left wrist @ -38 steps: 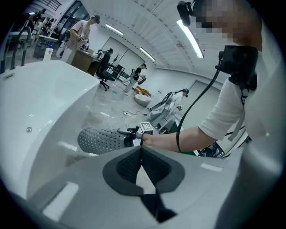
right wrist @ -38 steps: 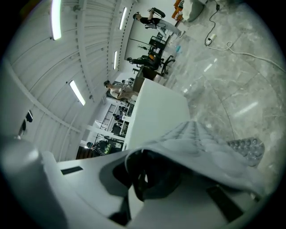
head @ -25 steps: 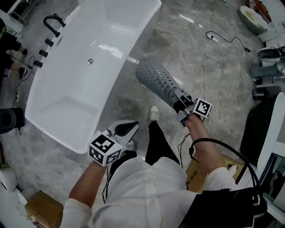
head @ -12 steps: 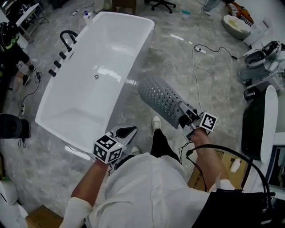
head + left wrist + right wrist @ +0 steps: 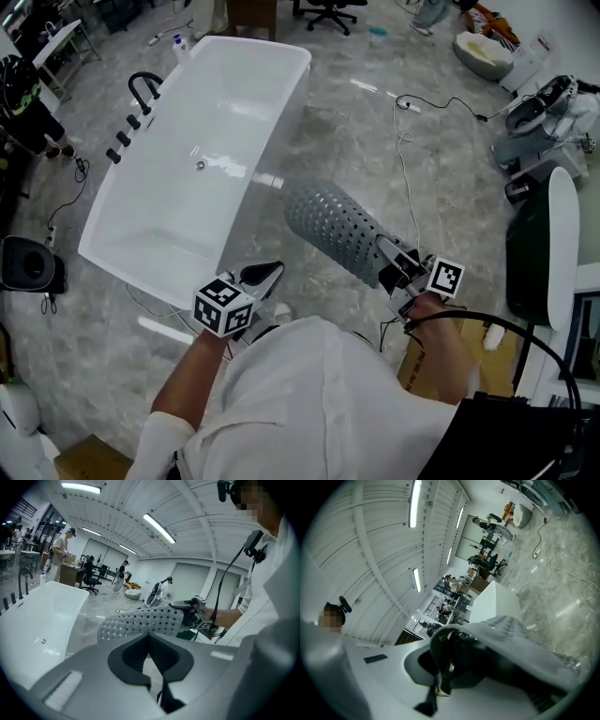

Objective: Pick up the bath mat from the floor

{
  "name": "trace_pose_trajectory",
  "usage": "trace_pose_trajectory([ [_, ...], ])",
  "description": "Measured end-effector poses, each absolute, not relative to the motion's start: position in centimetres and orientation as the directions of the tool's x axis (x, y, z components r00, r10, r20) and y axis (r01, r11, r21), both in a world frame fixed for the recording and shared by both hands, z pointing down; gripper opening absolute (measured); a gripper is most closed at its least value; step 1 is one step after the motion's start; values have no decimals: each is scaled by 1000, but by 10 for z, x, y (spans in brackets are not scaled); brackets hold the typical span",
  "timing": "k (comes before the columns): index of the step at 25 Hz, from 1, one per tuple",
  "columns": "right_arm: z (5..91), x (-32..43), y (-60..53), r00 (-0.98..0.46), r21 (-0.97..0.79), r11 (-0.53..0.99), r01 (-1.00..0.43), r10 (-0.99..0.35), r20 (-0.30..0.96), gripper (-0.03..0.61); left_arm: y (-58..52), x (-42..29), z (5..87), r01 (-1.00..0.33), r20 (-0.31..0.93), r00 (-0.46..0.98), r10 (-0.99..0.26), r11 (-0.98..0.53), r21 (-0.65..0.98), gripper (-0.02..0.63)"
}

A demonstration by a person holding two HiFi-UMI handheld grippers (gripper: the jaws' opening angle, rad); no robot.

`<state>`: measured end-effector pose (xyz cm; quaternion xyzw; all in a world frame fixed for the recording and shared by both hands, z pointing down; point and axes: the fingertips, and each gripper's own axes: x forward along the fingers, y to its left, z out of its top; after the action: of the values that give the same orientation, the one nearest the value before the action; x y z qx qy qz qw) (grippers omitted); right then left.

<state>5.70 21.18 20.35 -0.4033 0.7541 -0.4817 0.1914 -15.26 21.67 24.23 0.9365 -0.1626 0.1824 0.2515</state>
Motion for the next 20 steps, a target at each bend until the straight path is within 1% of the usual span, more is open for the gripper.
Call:
trace_pose_trajectory([
  [4, 197, 58, 252, -626, -886, 224, -406, -775, 91, 11, 244, -141, 236, -417, 426, 875, -231, -808, 417, 6],
  [20, 204, 98, 408, -689, -899, 248, -361, -720, 78, 11, 383, -64, 238, -398, 473, 862, -181, -819, 413, 6],
])
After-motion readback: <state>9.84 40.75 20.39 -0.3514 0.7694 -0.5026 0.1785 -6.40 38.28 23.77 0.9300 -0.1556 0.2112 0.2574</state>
